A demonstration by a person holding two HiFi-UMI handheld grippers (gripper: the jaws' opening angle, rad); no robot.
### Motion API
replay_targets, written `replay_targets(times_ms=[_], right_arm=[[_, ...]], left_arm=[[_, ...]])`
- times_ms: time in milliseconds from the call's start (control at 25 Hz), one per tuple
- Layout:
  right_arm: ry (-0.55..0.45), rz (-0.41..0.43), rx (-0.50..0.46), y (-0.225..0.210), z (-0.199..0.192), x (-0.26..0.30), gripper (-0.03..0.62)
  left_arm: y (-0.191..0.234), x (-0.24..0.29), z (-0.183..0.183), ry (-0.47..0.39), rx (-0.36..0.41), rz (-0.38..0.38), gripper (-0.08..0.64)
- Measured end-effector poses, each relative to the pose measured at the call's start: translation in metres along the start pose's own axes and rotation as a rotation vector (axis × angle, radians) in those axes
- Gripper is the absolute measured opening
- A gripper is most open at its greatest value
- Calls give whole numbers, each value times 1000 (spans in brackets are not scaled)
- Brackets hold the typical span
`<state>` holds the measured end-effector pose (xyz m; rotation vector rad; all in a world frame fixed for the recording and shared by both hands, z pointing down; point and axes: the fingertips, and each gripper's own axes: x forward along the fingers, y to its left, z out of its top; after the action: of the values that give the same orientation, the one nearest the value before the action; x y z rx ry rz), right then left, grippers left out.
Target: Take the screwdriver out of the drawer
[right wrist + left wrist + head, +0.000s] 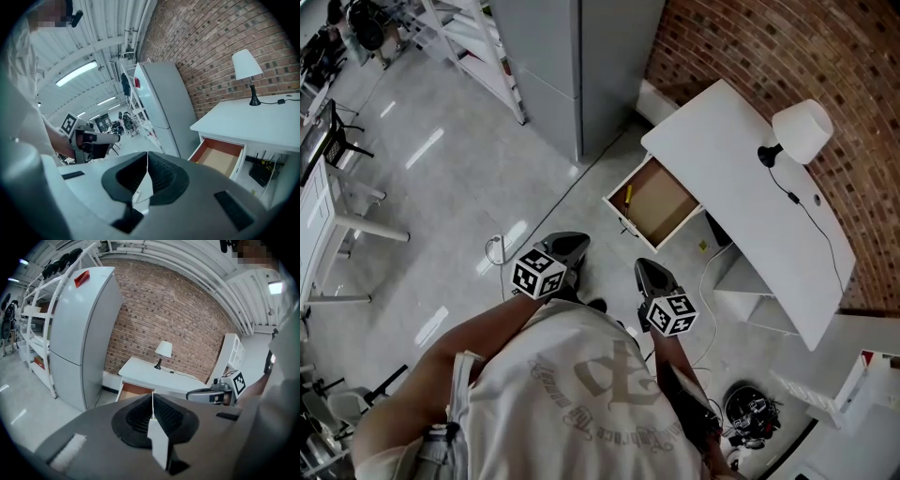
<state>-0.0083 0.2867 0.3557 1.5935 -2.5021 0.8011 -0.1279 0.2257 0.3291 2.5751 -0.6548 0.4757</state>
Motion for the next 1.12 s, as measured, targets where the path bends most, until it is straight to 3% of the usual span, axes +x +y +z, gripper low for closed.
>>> replay_targets(times_ms=[440,1120], right_arm=[[-1,-72,3,-16,28,33,8],[-26,-283,63,-75,63,75,8]], left_arm=[[31,31,35,7,26,-92,12],[76,111,87,49,79,-302,11]])
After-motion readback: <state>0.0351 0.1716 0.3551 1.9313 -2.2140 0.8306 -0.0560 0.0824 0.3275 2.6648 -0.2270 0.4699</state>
